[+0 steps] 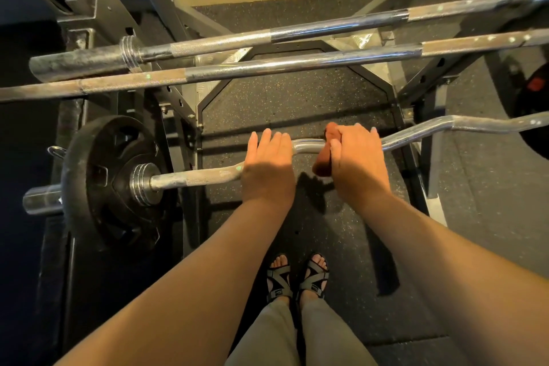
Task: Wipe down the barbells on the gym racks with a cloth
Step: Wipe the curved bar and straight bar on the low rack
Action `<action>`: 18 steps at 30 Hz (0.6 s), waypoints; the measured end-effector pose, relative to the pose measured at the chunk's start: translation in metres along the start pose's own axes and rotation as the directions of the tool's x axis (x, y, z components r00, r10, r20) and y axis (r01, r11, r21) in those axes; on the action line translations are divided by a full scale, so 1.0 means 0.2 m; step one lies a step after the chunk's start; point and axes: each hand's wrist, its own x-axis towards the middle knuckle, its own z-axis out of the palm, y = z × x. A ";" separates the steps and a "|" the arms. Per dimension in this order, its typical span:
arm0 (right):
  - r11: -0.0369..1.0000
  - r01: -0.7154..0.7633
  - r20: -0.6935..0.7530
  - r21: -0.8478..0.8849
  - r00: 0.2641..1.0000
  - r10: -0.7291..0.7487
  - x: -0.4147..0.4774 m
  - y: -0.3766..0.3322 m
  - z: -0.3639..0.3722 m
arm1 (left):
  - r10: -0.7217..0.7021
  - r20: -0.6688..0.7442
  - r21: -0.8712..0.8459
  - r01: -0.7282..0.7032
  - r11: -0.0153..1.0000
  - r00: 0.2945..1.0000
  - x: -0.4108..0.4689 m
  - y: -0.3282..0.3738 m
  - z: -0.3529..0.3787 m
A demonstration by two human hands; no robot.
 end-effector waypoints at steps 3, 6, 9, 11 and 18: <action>0.997 -0.034 -0.010 -0.066 0.999 0.034 -0.03 -0.12 0.10 | 0.009 -0.025 0.012 -0.009 1.000 1.000 -0.03 0.00 0.03; 0.991 0.066 -0.096 0.118 0.994 -0.055 -0.04 -0.21 0.12 | 0.016 -0.051 0.035 -0.014 0.999 0.999 -0.03 -0.01 0.05; 0.962 0.192 -0.217 0.192 0.965 -0.149 -0.05 -0.14 0.09 | -0.012 -0.016 0.048 0.013 0.999 1.000 -0.03 0.00 0.04; 0.950 0.266 -0.224 0.165 0.948 -0.227 -0.06 -0.08 0.07 | -0.046 -0.001 0.041 0.046 0.998 0.999 -0.02 0.02 0.02; 0.980 0.175 -0.038 -0.094 0.983 -0.179 0.11 -0.19 0.11 | -0.139 0.053 0.072 0.135 0.988 0.989 0.01 0.03 0.07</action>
